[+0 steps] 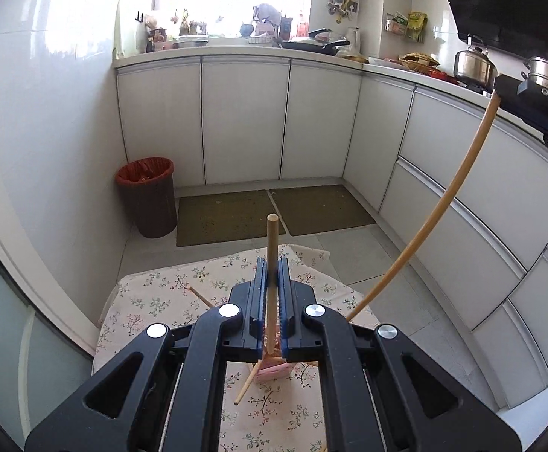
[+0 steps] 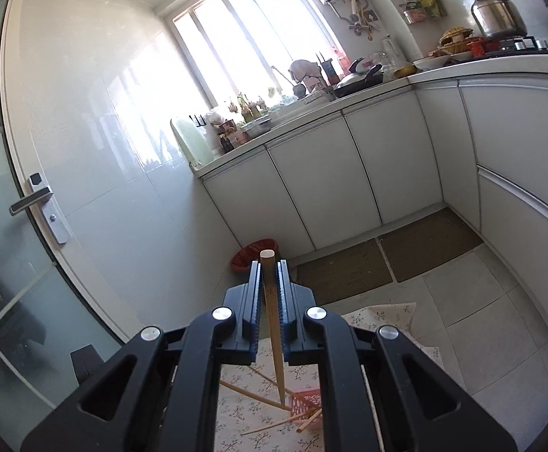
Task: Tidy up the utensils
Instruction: 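Carry both upright chopsticks over the pink holder with both grippers, then open the left gripper over the pink holder while the right gripper opens too, then lower both grippers to the pile and close the left gripper on a chopstick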
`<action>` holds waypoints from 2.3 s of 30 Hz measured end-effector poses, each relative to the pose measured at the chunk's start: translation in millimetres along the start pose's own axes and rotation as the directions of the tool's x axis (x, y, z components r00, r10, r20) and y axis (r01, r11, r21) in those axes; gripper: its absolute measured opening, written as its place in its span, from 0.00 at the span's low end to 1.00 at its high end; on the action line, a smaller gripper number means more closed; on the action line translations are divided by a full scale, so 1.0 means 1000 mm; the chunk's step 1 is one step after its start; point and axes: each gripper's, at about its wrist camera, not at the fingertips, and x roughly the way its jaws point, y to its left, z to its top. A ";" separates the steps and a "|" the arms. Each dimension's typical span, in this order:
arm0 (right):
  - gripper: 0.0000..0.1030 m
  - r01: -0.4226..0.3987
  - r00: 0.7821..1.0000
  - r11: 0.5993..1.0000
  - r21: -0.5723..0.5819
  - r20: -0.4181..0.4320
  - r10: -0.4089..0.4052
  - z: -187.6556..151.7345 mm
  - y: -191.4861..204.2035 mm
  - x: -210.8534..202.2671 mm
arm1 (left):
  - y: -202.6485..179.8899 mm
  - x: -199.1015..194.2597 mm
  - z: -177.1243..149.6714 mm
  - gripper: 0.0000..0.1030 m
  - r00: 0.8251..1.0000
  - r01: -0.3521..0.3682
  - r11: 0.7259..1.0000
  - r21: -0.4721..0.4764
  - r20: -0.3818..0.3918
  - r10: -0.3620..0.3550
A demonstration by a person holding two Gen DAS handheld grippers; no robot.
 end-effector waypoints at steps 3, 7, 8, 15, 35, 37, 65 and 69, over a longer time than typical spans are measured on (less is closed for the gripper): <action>0.08 0.020 1.000 1.000 -0.013 -0.010 -0.020 -0.015 -0.010 0.032 | 0.006 0.038 -0.017 0.06 0.997 0.021 1.000 -0.018 -0.069 -0.022; 0.08 0.027 0.998 1.000 0.005 -0.062 -0.026 -0.035 -0.026 0.068 | 0.016 0.047 -0.037 0.24 0.996 0.037 0.998 -0.046 -0.084 -0.041; 0.08 0.029 0.997 1.000 0.005 -0.073 -0.029 -0.040 -0.028 0.075 | 0.024 0.038 -0.036 0.29 0.997 0.044 0.996 -0.078 -0.051 -0.049; 0.08 0.052 0.991 0.998 -0.023 -0.122 -0.054 -0.062 -0.031 0.109 | 0.063 -0.032 -0.023 0.44 0.993 0.056 0.979 -0.194 0.117 -0.034; 0.37 0.058 0.989 0.995 -0.087 -0.127 -0.069 -0.081 -0.001 0.080 | 0.085 -0.064 -0.037 0.63 0.995 -0.006 0.964 -0.265 0.095 0.033; 0.41 0.073 0.991 0.993 -0.088 -0.108 -0.082 -0.077 0.001 0.063 | 0.079 -0.072 -0.036 0.64 0.994 0.000 0.964 -0.264 0.103 0.029; 0.94 0.384 0.916 0.919 -0.091 -0.087 -0.392 -0.169 -0.038 -0.058 | 0.004 -0.111 -0.085 0.93 0.999 -0.038 0.988 -0.152 -0.012 0.037; 0.94 0.424 0.892 0.904 0.062 -0.201 -0.404 -0.208 -0.095 -0.067 | -0.009 -0.091 -0.106 0.93 0.993 -0.034 0.996 -0.085 -0.115 0.024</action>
